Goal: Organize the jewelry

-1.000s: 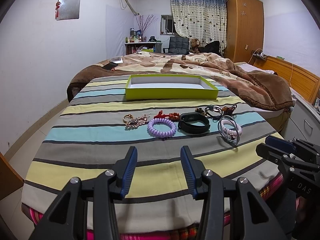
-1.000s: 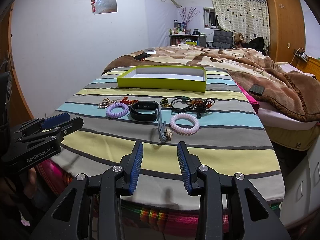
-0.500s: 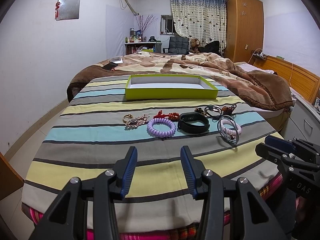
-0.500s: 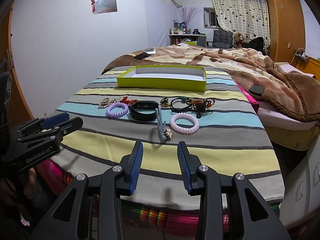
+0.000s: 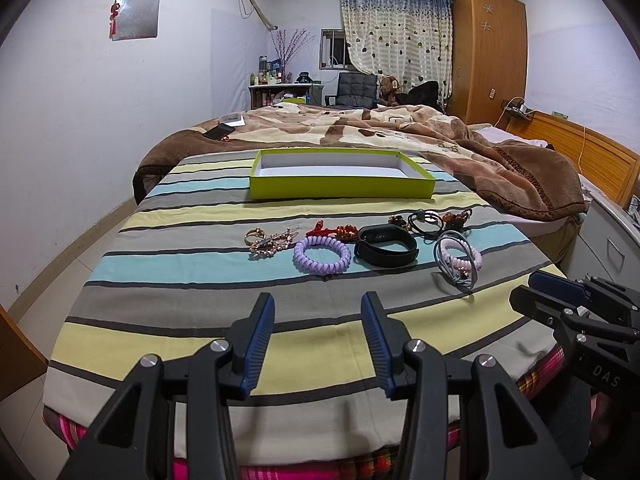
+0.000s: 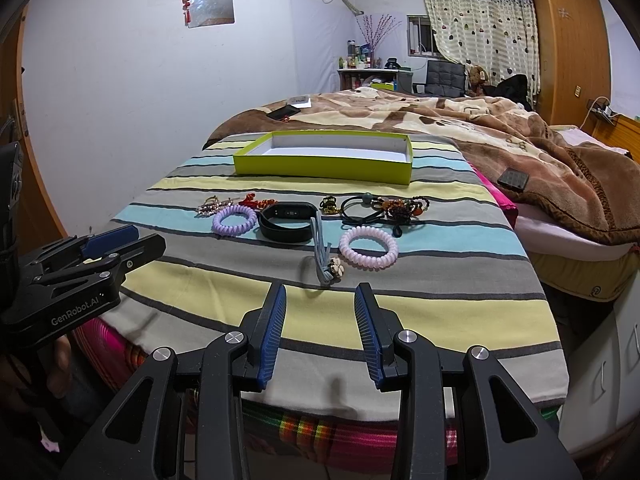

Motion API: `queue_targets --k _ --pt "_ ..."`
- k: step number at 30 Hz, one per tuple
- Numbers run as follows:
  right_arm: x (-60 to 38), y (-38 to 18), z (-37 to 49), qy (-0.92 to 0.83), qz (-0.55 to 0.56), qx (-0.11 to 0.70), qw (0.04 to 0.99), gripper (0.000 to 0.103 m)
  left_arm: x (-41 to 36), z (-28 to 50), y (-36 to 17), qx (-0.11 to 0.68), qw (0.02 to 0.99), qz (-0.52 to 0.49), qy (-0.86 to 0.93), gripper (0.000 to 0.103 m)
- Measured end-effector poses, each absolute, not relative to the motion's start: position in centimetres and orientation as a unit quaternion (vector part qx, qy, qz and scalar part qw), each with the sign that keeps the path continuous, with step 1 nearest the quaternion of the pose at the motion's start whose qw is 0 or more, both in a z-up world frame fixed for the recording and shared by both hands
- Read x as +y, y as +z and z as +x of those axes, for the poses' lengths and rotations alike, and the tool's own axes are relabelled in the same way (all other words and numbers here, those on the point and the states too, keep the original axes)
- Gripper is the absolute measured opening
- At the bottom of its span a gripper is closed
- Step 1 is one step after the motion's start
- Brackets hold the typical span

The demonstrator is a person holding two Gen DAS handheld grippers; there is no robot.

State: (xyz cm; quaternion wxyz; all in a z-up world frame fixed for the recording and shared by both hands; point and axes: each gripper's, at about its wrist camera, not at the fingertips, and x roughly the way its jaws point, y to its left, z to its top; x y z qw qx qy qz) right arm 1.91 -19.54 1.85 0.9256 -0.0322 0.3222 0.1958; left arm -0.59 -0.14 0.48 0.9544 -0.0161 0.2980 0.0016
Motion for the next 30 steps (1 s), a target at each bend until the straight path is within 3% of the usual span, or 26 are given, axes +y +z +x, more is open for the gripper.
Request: queue_targets --k 30 --pt "-19.39 1.87 1.8 0.196 -0.033 0.323 0.925 0.037 -0.1 -0.34 0.56 0.303 0.952 -0.031 -0.007 0.047"
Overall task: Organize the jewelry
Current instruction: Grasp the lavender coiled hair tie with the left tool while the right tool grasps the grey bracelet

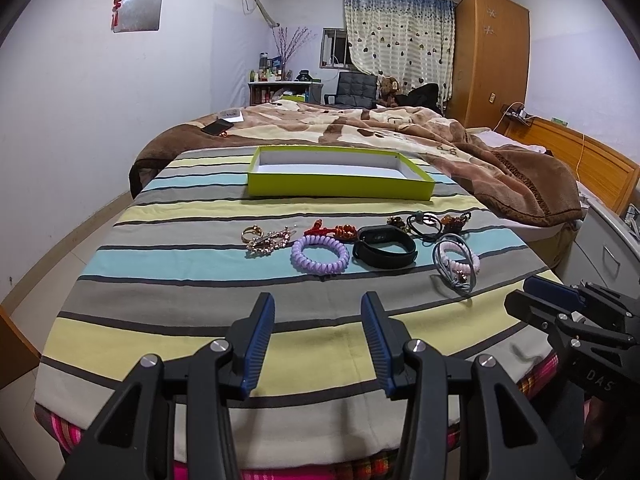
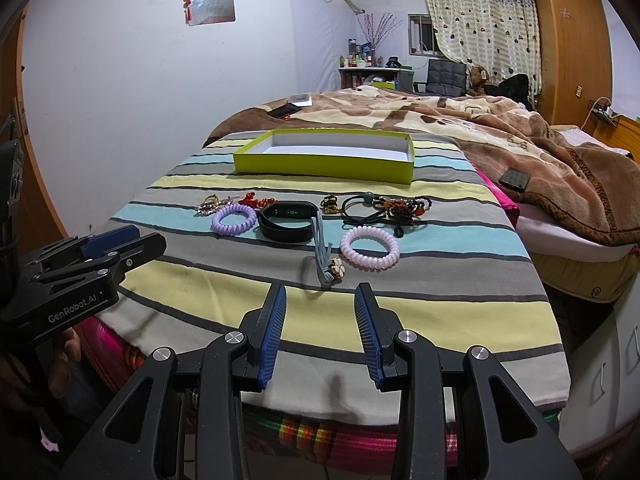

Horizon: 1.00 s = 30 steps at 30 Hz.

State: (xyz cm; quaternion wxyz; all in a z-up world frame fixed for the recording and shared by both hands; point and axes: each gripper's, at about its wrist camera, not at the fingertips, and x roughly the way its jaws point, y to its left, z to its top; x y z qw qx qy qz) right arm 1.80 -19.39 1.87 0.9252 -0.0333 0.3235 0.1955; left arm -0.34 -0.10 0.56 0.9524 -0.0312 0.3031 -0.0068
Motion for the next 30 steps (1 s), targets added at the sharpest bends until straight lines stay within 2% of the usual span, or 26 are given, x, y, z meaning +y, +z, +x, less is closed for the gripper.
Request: queue_targets --k 26,27,28,30 --pt "-17.5 -0.4 7.3 0.205 -0.04 0.36 0.909 0.036 2.6 8.9 -1.6 0.384 0.92 -0.073 0.004 0.047" --pt "-17.5 -0.5 7.5 0.205 -0.038 0.363 0.908 0.033 2.6 9.2 -1.8 0.388 0.918 -0.076 0.004 0.046" --pt "-17.4 -0.6 7.7 0.203 -0.037 0.366 0.908 0.022 2.7 9.5 -1.9 0.393 0.916 -0.08 0.003 0.045" --pt "-17.4 -0.7 7.8 0.198 -0.038 0.369 0.907 0.016 2.7 9.8 -2.1 0.396 0.915 -0.081 0.002 0.041"
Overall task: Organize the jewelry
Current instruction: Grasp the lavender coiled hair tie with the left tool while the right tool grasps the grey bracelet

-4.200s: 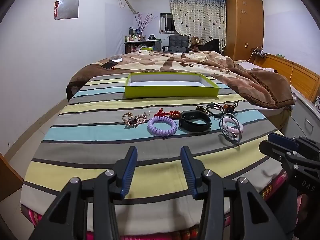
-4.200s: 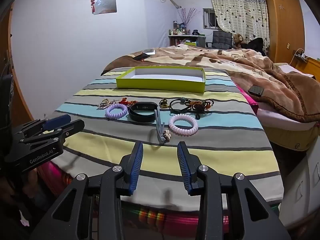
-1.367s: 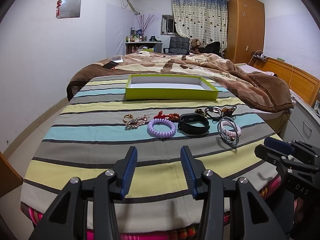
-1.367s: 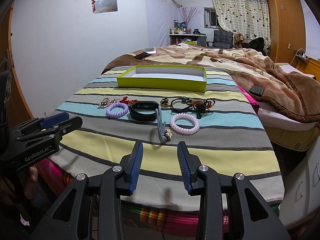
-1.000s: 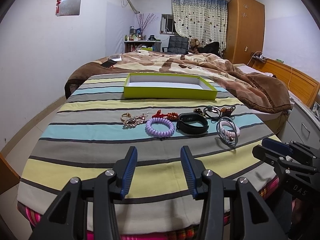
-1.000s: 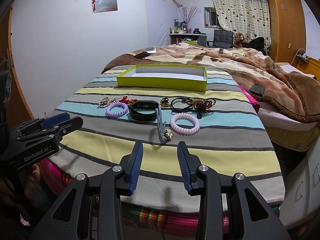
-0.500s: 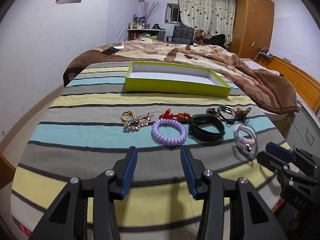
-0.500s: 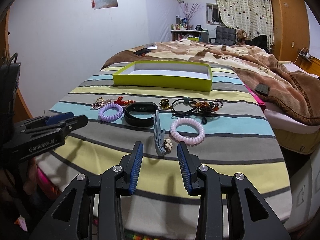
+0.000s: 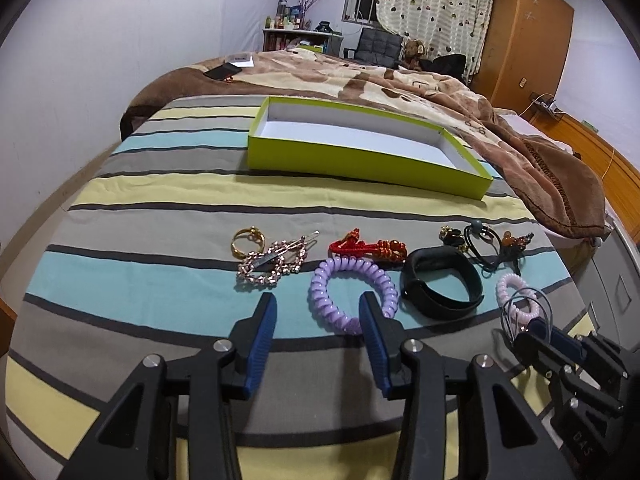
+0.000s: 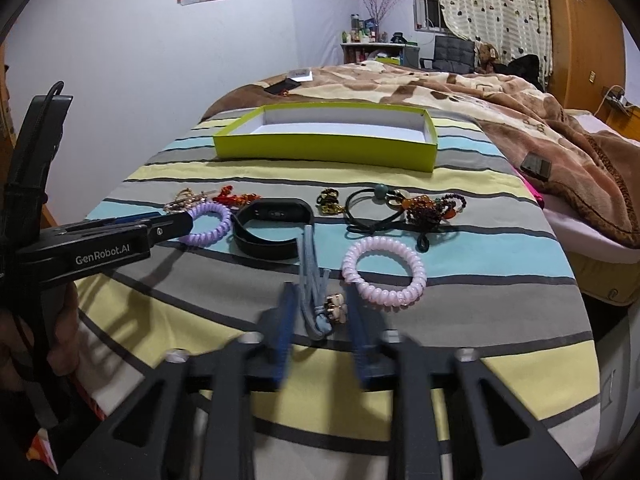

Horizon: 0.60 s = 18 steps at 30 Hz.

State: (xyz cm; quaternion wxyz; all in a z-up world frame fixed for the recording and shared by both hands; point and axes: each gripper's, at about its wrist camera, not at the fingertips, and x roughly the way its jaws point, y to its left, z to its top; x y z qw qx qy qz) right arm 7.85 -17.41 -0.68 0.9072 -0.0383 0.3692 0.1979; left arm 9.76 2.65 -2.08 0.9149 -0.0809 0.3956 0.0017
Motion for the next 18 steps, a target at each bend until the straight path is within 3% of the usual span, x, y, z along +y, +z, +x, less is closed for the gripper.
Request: queue_targets --k 3,8,18 --pt "-17.5 -0.8 8.1 0.195 -0.036 0.373 0.907 0.007 2.5 10.2 -2.4 0.402 0.912 -0.08 -0.001 0.034" --pt "-17.7 -0.6 8.1 0.194 -0.028 0.373 0.907 0.005 2.5 10.7 -2.6 0.409 0.91 -0.073 0.005 0.013" --pt "-17.9 0.3 8.1 0.203 -0.013 0.369 0.907 0.004 2.6 10.1 -2.1 0.405 0.913 -0.057 0.001 0.01"
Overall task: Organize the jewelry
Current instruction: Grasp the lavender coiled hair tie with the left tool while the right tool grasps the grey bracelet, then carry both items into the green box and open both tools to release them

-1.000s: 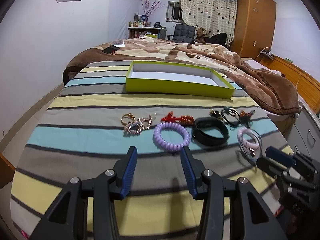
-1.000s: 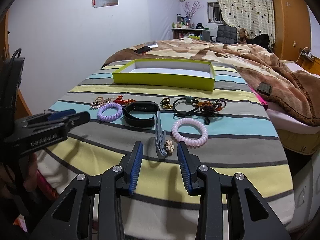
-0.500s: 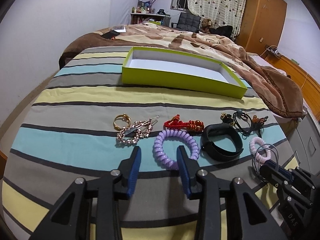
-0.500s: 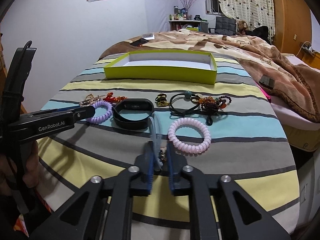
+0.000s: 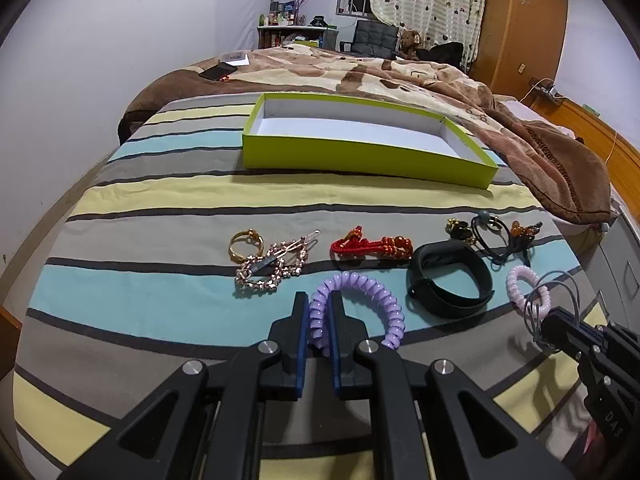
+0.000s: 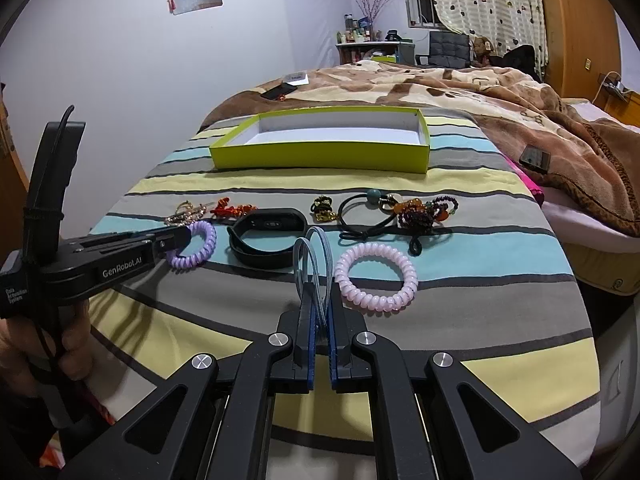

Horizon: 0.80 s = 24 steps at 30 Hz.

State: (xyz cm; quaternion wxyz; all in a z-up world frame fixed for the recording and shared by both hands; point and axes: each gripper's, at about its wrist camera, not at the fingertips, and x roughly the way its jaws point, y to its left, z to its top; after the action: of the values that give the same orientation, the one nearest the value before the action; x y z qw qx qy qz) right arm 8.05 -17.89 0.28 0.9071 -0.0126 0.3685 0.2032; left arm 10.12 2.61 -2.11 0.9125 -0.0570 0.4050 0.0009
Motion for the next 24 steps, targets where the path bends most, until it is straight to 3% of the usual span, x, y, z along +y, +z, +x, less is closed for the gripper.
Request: queue_targets --k 12,24 --pt "-17.9 2.5 9.1 0.223 0.0 0.356 0.908 0.004 3.1 9.7 1.2 0.376 0.924 -0.058 -0.024 0.01" --pt "-17.6 6.1 16.4 0.221 -0.019 0.326 0.919 0.004 3.0 16.6 5.6 0.332 0.942 -0.028 -0.041 0.01"
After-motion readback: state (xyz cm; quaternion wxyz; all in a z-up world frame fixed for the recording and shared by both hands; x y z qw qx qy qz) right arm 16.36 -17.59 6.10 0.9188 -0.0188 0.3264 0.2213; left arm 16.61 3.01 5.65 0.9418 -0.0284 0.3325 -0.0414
